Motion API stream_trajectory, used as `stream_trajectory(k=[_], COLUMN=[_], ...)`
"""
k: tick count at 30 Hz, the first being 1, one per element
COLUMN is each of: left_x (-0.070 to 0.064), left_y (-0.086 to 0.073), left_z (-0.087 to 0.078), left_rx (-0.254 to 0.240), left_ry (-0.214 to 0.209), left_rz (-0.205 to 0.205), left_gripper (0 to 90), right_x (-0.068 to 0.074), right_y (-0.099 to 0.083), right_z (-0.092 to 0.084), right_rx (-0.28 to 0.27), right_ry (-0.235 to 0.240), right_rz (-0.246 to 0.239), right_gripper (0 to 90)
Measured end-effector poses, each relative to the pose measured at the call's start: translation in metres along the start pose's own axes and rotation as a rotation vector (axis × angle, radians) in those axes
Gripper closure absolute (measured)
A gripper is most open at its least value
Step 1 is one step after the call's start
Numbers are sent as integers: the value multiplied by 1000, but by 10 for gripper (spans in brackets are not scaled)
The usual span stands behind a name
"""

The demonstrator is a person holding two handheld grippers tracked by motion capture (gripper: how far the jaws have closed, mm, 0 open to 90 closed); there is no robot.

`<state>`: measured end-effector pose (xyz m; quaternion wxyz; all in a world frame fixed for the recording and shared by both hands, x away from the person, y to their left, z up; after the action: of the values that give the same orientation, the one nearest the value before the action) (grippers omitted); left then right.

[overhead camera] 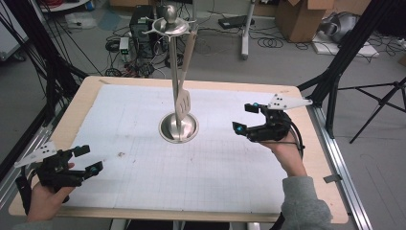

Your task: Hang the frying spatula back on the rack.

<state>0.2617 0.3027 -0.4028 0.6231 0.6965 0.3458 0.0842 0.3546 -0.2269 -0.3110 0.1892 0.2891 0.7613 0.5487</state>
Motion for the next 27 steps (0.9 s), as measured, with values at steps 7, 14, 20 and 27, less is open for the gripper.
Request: stream_trajectory(k=[7,14,20,27], left_x=[-1,0,0,-2], left_y=[2,3,4,6], left_z=[4,7,7,8], left_rx=[0,4,-4,-12], left_ry=[-11,-16,-21,-38], left_rz=[7,10,15,25], left_gripper=[18,18,18,18], right_x=[3,5,5,5], right_y=[-19,-38,-51,-66], right_z=[-12,-24,-30,-43], right_rx=[7,-10,-23,-31], right_ry=[-17,-23,-18,-1], right_rz=[-17,-14,-13,-10], right_gripper=[138,124,119,112])
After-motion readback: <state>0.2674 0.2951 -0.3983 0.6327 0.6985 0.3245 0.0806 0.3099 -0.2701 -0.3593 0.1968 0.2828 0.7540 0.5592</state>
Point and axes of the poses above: each handheld gripper's, and its own axes: z roughly forward along the jaws, y roughly out of its top, x roughly to its left, the point moved 3 cm from there along z, roughly forward along the jaws, and after that the axes turned 8 degrees about -y, right-handed, at the moved point
